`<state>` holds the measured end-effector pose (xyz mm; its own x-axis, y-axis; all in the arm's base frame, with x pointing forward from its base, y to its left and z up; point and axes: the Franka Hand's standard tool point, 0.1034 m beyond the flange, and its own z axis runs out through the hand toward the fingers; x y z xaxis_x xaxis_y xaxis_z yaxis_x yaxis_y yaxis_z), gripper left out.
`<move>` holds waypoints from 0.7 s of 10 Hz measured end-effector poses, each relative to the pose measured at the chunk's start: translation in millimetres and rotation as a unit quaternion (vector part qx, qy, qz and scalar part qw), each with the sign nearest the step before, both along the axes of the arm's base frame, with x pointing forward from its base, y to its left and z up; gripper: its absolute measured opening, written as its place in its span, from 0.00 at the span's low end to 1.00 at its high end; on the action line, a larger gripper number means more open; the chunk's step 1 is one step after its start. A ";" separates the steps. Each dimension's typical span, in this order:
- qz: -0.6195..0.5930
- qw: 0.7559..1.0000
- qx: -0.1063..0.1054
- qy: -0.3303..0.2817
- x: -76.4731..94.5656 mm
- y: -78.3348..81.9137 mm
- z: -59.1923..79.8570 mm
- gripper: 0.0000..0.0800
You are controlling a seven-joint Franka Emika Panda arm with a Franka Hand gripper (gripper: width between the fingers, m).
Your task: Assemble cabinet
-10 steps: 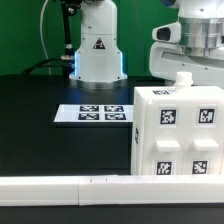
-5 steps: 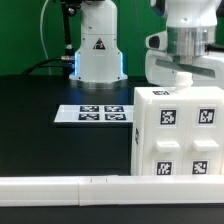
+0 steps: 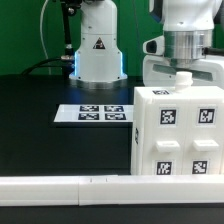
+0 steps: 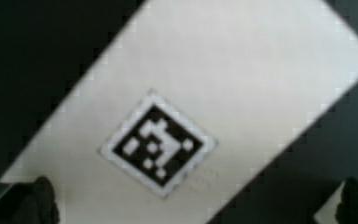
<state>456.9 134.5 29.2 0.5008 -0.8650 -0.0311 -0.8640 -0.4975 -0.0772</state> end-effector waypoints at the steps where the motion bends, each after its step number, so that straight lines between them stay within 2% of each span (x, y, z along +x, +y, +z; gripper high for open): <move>1: -0.024 1.000 0.006 -0.015 6.1 -5.1 2.0 1.00; 5: -0.036 0.999 0.011 -0.016 9.7 -5.4 2.5 1.00; 6: -0.036 0.999 0.011 -0.015 9.6 -5.4 2.4 0.96; 7: -0.036 0.999 0.011 -0.015 9.4 -5.4 2.2 0.79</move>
Offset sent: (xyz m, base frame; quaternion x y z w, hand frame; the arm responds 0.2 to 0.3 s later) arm -0.0038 -0.0006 -0.0176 -0.0144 -0.0125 0.0326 0.9993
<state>466.4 129.1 31.4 0.4390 -0.8978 -0.0353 -0.8943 -0.4328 -0.1138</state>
